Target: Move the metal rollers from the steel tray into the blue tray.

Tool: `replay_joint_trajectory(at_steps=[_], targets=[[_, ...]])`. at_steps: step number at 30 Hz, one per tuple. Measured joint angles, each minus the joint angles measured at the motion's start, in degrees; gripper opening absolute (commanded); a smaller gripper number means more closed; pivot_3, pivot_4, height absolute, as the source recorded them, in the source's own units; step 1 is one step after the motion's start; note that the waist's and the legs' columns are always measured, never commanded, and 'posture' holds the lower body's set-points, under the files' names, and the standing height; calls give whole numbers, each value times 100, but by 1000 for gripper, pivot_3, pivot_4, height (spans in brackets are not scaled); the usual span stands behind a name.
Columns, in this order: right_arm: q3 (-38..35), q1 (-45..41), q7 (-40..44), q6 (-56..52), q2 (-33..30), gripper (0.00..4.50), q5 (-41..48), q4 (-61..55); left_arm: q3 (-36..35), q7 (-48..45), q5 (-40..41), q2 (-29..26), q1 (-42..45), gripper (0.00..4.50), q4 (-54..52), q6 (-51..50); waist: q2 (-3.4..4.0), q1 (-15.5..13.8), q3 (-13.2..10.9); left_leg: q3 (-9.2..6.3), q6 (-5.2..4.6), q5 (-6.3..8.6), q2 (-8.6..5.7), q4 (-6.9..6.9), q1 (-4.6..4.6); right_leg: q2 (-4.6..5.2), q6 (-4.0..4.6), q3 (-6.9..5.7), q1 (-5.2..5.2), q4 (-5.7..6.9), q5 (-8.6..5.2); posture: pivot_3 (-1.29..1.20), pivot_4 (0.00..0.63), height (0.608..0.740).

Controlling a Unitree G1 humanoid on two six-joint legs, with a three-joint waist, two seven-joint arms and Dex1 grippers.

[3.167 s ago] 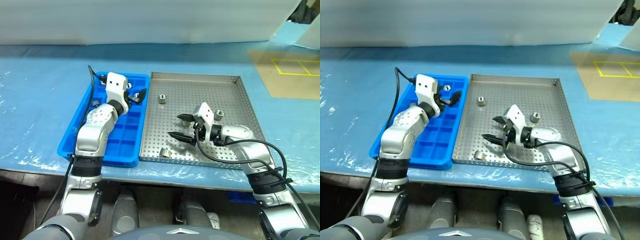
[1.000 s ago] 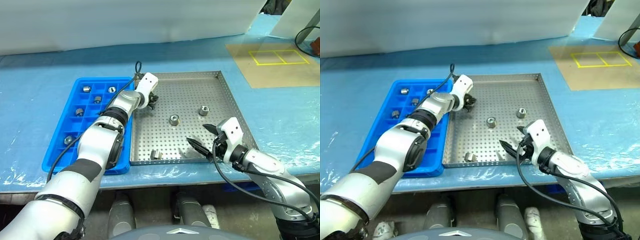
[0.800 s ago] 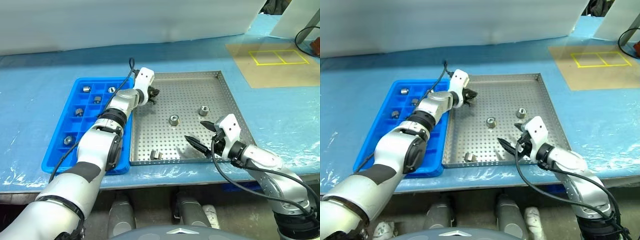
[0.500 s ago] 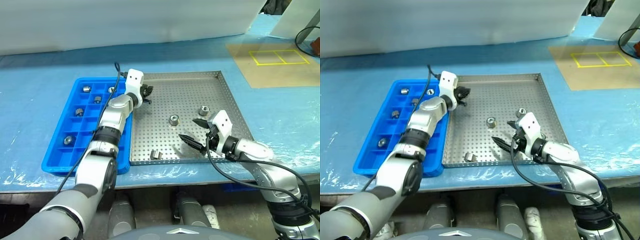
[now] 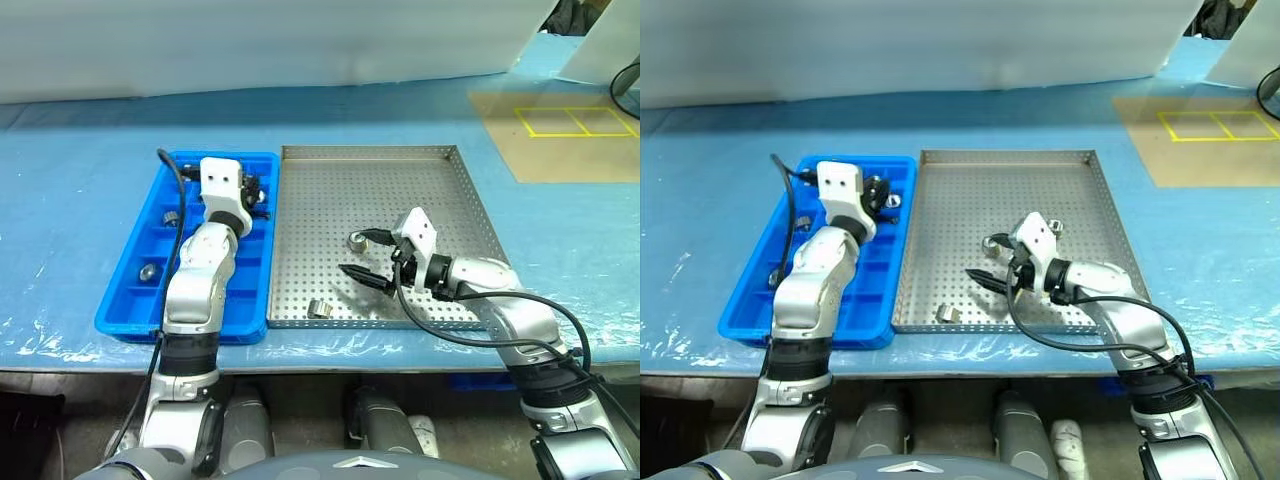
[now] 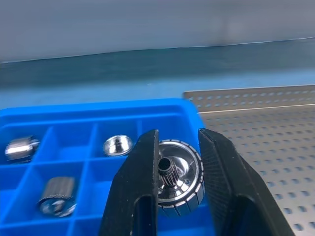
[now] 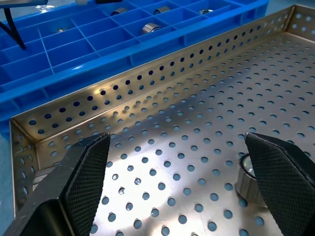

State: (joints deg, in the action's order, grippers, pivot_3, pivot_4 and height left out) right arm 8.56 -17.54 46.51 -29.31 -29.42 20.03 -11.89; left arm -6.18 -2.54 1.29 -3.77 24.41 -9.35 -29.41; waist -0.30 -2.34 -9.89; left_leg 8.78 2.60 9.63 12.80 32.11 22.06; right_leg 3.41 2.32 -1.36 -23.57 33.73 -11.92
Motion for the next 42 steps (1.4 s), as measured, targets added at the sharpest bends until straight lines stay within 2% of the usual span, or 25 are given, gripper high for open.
replay_joint_trajectory(at_steps=[10, 15, 28, 35, 42], targets=[[65, -170, 215, 138, 35, 4500, -118, 225, 9, 1112, -820, -13, -169, 887, -106, 1, 0, -38, 0, -2, 2, -1, 0, 1, 6, -1, -1, -1, -5, 1, 0, -17, 150, 740], [113, -188, 313, 146, 34, 4500, -144, 260, 8, 1321, -989, 32, -405, 887, -434, -80, 0, -52, 0, -3, 2, -1, -1, 1, 6, 0, -1, -1, -5, 2, 0, 6, 150, 740], [292, -500, 725, 334, 97, 4500, -279, 797, 26, 1439, -1144, 406, -1290, 887, -1704, -895, 0, -190, 0, -4, 3, -2, 2, 0, 17, 0, -1, -5, -20, 4, 0, 116, 150, 740], [374, -718, 907, 465, 215, 4500, -348, 1058, -48, 1344, -1073, 437, -1444, 887, -1851, -1116, 0, -336, 0, -4, 4, -2, 2, 1, 22, 0, -1, -5, -25, 4, 0, 145, 150, 740], [399, -804, 1000, 554, 286, 4500, -431, 1183, -76, 899, -650, 418, -1453, 887, -1851, -1115, 0, -382, 0, -7, 4, -3, 0, 5, 40, 1, -1, -6, -39, 8, 1, 146, 150, 740]])
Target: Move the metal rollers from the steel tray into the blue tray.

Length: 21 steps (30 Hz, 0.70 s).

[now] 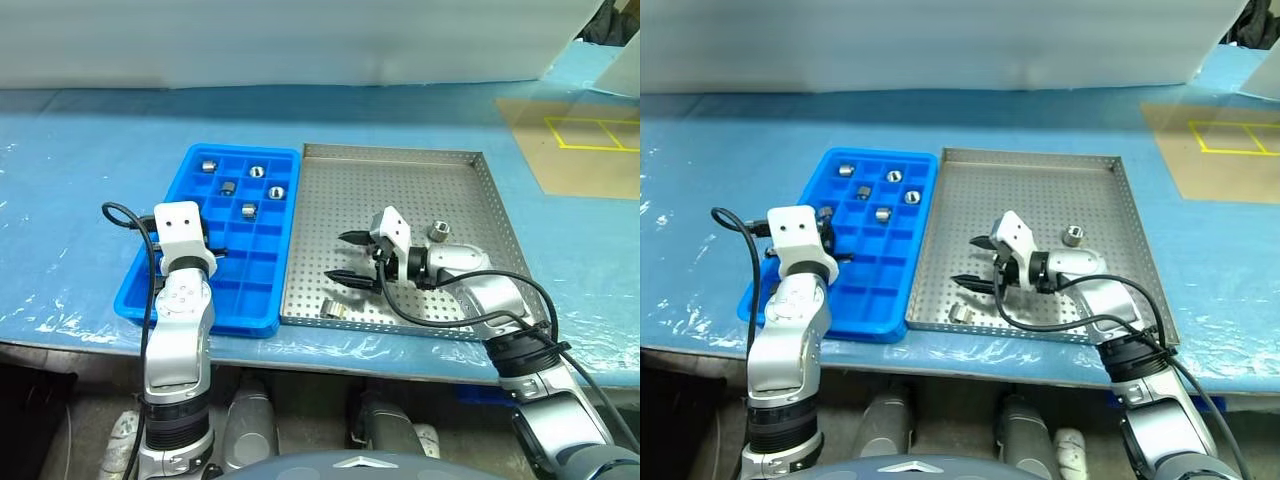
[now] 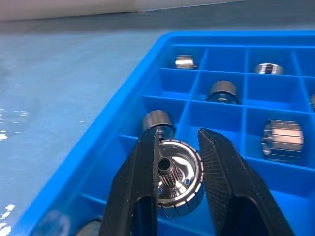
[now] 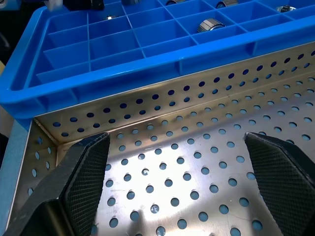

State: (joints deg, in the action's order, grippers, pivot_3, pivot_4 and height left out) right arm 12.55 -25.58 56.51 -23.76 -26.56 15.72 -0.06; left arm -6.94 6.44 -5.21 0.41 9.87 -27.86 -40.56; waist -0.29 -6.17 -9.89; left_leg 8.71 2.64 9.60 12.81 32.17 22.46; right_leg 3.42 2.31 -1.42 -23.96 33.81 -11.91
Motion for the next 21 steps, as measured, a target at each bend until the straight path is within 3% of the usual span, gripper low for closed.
replay_joint_trajectory(at_steps=[14, 21], targets=[[-4, 19, -8, 4, -2, 4500, -25, -1, -71, -75, 281, -37, 113, 887, 260, -252, 1, 21, 1, 0, 3, -2, 0, 2, -2, 0, 0, 0, -2, 8, 0, 108, 150, 740], [-5, 69, -55, 4, -7, 4500, -27, -5, -23, -225, 409, -114, 278, 3220, 532, -222, 1, 23, 1, 0, 3, -3, 0, 3, -2, 0, 0, 0, -2, 10, 0, 89, 150, 740]])
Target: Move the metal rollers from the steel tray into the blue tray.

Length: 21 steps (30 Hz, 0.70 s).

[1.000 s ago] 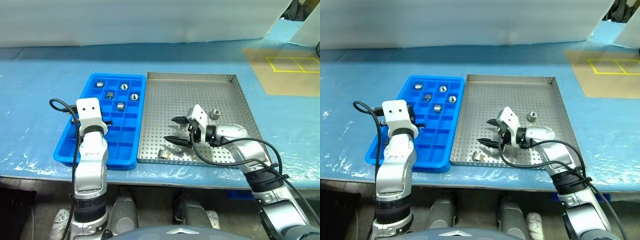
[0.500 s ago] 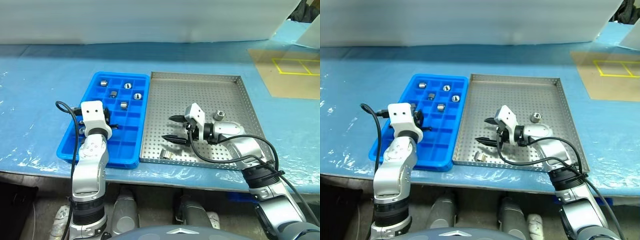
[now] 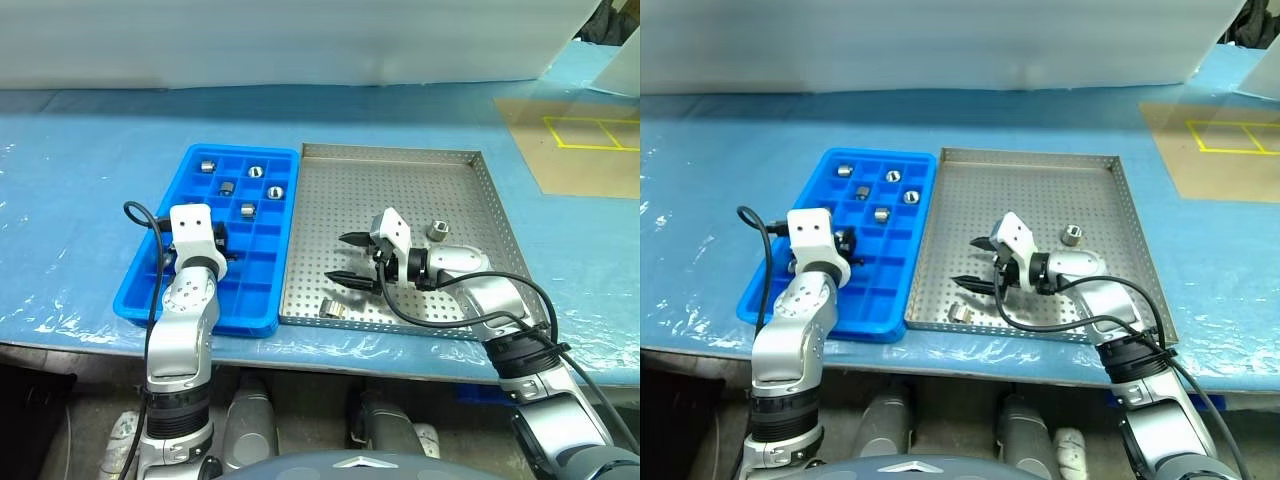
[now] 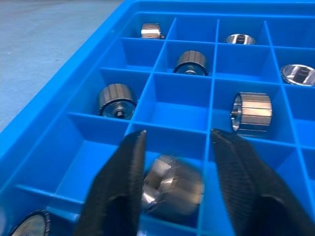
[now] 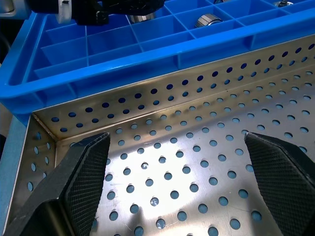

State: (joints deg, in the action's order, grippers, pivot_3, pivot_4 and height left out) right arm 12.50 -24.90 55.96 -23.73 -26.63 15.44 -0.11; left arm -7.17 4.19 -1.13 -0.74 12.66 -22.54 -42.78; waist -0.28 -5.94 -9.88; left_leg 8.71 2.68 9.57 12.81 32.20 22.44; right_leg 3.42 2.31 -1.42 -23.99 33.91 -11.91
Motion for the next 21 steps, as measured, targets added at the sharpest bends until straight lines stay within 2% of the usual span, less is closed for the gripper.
replay_joint_trajectory(at_steps=[3, 4, 12, 21], targets=[[-5, 1, -18, 0, 0, 4500, -1, -2, 16, -70, 44, -57, 107, 4262, 78, 96, 0, 7, 0, 0, 0, 0, 0, 0, -1, 0, 0, 0, 0, 2, 0, 80, 150, 740], [-9, 3, -33, -1, -2, 4500, -1, -5, 16, -129, 87, -79, 152, 4452, 128, 138, 0, 8, 0, 0, 0, 0, 0, 1, -1, 0, 0, 0, 0, 3, 0, 66, 150, 740], [-202, 217, -265, -90, -89, 4500, 36, -309, 96, -895, 606, -275, 947, 4452, 577, 742, 0, 33, 0, 1, 2, -2, -1, 9, -3, 0, 0, 4, 0, 16, 1, -40, 150, 740], [-737, 745, -624, -433, -374, 4500, 186, -1005, 530, -2237, 1221, -458, 1640, 4452, 1588, 1520, 1, 171, 1, 15, 12, -8, -4, 10, -36, -1, 1, 27, 0, 54, -1, -192, 150, 740]])
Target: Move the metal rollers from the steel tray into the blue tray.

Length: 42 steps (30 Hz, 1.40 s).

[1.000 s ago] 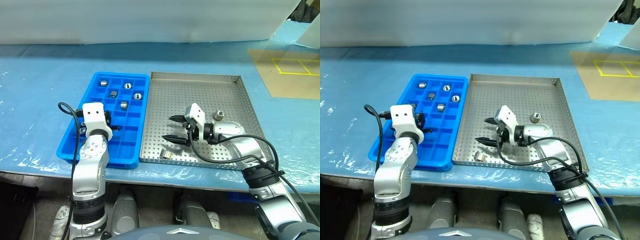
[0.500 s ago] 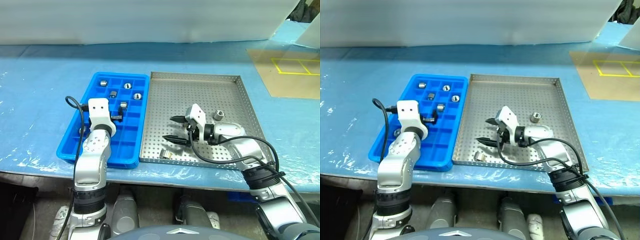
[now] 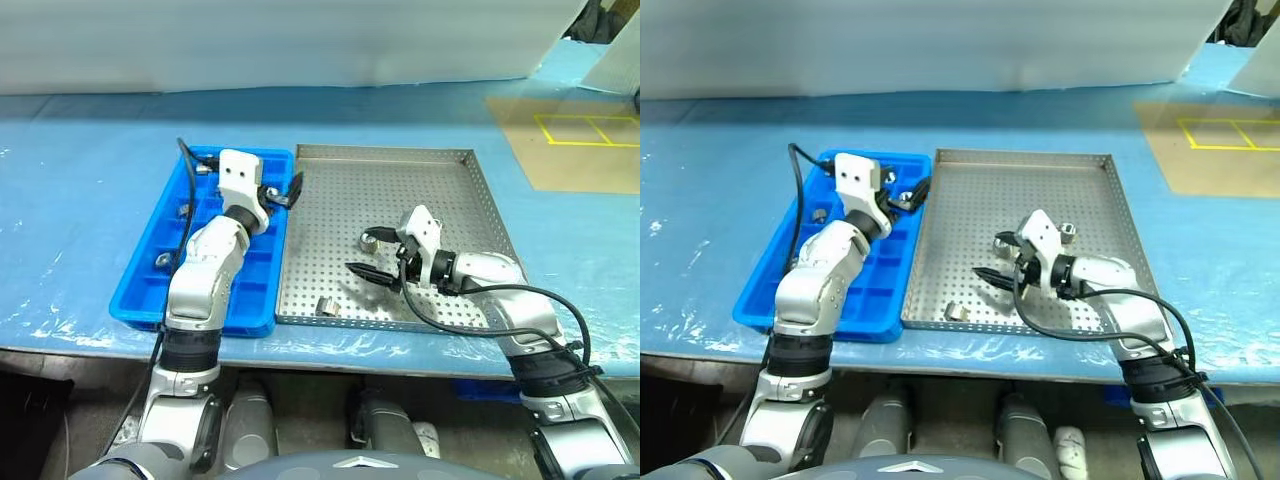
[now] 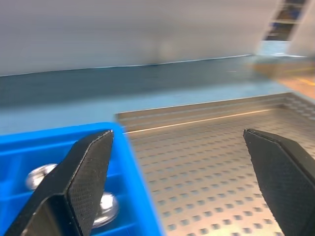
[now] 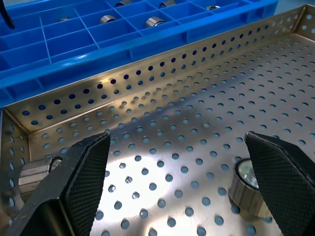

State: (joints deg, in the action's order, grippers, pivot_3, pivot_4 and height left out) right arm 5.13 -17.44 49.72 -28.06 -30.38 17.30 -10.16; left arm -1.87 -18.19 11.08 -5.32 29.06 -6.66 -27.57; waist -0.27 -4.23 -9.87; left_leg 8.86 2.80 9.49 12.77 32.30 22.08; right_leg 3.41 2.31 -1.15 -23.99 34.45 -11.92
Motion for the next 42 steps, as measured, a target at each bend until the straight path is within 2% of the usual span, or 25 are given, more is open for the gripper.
replay_joint_trajectory(at_steps=[4, 10, 15, 25, 36, 42], targets=[[-224, 324, -161, -163, -168, 4500, 80, -391, 263, -800, 214, -208, 301, 4452, 419, 136, 1, 112, 0, 7, 4, -3, -1, 1, -11, 0, 0, 10, 0, 12, 0, -252, 150, 740], [-535, 787, -430, -389, -311, 4500, 143, -872, 882, -2359, 516, -941, 472, 4452, 669, -15, 3, 320, 2, 18, 5, -3, -1, -3, -19, -4, 0, 22, -2, 13, -1, -313, 150, 740], [-596, 1010, -529, -498, -339, 4500, 229, -1104, 1127, -3342, 662, -1560, 486, 4452, 720, -144, 4, 439, 2, 28, 5, -3, -1, -4, -29, -4, 0, 33, -3, 17, -2, -327, 150, 740], [-619, 1071, -590, -616, -476, 4500, 340, -1147, 1884, -4963, 491, -2663, 468, 4452, 711, 61, 6, 489, 3, 41, 4, -2, -1, -8, -35, -5, 0, 44, -3, 16, -2, -329, 150, 740], [-617, 1173, -606, -662, -525, 4500, 400, -1313, 2276, -5631, 202, -2915, 437, 4452, 710, 233, 6, 495, 3, 51, 4, -2, 0, -8, -43, -5, 0, 52, -3, 20, -2, -336, 150, 740], [-612, 1195, -615, -695, -526, 4500, 413, -1315, 2493, -5664, -197, -2932, 495, 4452, 884, 569, 7, 496, 4, 54, 4, -2, 0, -7, -45, -5, 0, 56, -3, 22, -2, -340, 150, 740]])
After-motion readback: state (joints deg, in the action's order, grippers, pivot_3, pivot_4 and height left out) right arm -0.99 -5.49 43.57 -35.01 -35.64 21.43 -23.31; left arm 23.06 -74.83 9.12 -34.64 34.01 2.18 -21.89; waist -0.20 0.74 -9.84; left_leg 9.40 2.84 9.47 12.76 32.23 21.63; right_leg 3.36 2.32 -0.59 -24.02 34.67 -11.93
